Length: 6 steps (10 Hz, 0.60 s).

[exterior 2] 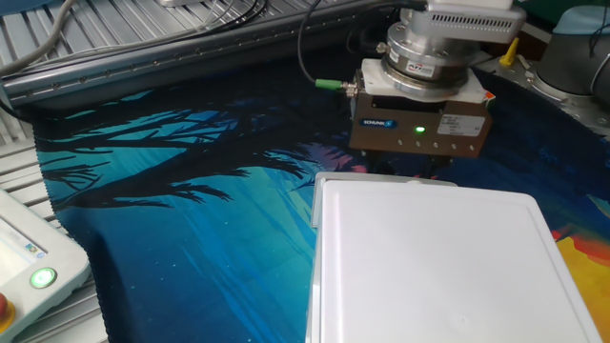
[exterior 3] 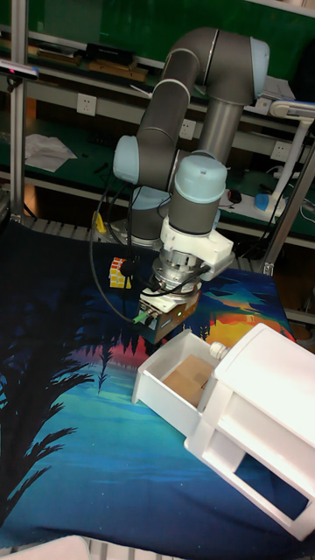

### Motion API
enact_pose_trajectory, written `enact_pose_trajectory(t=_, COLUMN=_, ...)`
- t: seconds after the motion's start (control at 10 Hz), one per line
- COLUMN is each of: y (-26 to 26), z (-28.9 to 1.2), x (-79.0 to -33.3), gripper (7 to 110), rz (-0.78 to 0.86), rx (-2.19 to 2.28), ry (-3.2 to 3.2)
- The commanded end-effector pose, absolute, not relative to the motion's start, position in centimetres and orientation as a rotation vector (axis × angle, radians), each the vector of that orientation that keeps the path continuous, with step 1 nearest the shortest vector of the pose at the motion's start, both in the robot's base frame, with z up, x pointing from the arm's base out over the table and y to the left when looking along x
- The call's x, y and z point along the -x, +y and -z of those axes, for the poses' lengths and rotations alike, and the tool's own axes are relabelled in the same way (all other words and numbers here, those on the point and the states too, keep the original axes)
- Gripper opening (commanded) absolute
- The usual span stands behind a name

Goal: Grasp the handle and close the drawer

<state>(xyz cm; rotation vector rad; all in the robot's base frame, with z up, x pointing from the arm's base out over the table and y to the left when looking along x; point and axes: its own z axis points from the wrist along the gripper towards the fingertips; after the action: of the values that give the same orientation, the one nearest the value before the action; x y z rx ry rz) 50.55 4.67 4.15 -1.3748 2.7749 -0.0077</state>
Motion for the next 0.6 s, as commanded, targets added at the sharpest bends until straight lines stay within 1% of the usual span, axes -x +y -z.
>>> enact_pose_trajectory(t=0.0, y=4.54, z=-4.16, x=-50.67, gripper=22, rz=0.009, rx=1.325, ry=2.798)
enact_pose_trajectory(t=0.5, y=4.34, z=-4.06, x=-51.02, gripper=22, rz=0.001, rx=1.281, ry=2.816)
